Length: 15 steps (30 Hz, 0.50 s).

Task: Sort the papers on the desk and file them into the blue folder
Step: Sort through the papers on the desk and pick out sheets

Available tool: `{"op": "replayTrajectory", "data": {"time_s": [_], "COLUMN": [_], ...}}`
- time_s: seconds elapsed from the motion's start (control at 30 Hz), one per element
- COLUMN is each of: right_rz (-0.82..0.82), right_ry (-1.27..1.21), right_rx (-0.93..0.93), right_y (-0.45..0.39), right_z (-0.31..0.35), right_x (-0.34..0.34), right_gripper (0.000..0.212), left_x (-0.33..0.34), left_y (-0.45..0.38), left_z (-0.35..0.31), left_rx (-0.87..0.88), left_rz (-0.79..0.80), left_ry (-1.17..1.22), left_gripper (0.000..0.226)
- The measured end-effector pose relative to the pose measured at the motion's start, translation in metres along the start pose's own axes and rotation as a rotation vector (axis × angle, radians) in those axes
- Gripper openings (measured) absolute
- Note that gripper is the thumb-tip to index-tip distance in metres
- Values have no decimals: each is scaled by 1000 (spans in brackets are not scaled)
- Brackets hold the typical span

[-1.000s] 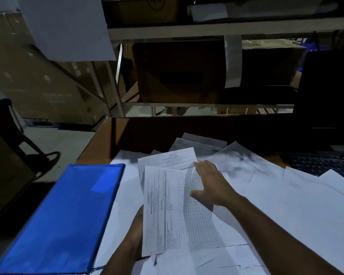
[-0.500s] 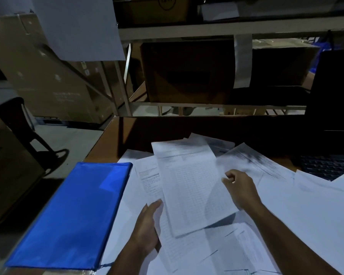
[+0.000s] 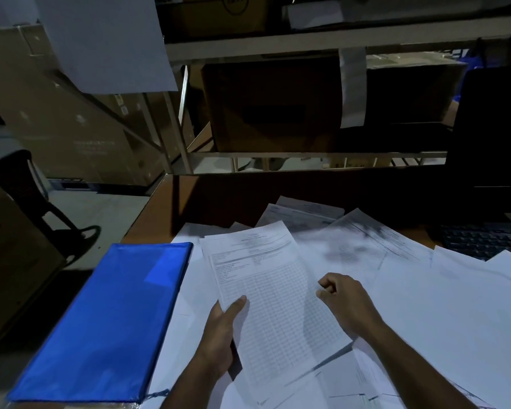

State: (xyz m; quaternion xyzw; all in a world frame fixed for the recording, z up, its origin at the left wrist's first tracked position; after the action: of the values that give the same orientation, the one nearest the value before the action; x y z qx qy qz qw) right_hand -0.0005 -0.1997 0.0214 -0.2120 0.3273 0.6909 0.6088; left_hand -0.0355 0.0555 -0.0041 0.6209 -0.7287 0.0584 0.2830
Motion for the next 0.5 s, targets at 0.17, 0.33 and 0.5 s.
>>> {"op": "replayTrajectory", "data": {"time_s": [0.17,0.33,0.5], "right_rz": [-61,-257,-176], "right_ry": [40,32,100], "right_rx": [-5,45,128], "right_y": [9,13,4], "right_z": [4,-13,-8], "right_x": [-9,-21,-20], "right_gripper": [23,25,83], "left_x": [-2,-16,-12], "left_y": [-1,-5,-5], "left_z": [8,7,1], "left_rx": [25,-88,-150], "left_rz": [-36,-129,-156], "left_ry": [73,162,137], "left_gripper": [37,35,39]}}
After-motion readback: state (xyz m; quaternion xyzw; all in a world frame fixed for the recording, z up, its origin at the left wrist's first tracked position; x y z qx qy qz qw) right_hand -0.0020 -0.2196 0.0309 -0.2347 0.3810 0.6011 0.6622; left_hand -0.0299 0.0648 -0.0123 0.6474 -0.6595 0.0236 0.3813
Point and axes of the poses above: each hand's wrist, its own y-axis away from the middle knuckle, its own x-axis out of the palm, z = x × y, the point moved 2 cm from there along -y, towards the middle knuckle, and after that the axes turned 12 degrees about z, right-handed, at the moved point
